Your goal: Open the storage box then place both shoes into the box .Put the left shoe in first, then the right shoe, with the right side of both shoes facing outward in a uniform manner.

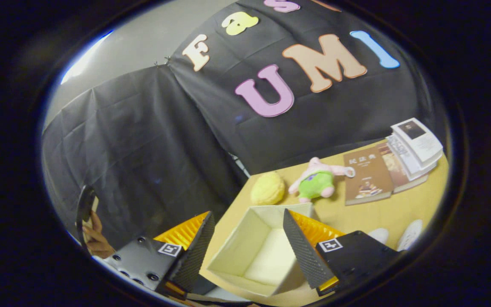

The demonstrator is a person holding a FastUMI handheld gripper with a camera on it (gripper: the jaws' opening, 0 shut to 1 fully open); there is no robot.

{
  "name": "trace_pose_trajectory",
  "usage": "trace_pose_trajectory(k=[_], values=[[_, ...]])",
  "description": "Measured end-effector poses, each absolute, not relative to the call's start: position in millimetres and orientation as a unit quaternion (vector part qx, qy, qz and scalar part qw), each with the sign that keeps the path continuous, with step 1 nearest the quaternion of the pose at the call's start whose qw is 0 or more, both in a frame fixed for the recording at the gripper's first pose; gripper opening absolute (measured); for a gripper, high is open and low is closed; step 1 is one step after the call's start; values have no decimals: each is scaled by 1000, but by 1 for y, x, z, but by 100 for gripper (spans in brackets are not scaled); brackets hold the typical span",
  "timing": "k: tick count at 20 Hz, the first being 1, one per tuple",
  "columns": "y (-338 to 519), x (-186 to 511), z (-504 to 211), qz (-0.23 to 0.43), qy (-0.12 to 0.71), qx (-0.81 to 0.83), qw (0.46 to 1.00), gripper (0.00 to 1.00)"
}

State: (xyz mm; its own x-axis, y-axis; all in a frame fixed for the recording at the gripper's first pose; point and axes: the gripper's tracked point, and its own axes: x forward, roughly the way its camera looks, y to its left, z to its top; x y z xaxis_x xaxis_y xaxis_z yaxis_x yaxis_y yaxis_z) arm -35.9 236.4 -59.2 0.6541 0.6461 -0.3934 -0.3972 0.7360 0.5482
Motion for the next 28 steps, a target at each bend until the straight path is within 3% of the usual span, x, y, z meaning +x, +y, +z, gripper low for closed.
trace_pose_trajectory(k=[15, 25, 28], values=[[90, -60, -198, 199, 382, 98, 897, 100], [64, -84, -289, 211, 488, 43, 846, 99], [60, -94, -309, 221, 513, 16, 829, 95]])
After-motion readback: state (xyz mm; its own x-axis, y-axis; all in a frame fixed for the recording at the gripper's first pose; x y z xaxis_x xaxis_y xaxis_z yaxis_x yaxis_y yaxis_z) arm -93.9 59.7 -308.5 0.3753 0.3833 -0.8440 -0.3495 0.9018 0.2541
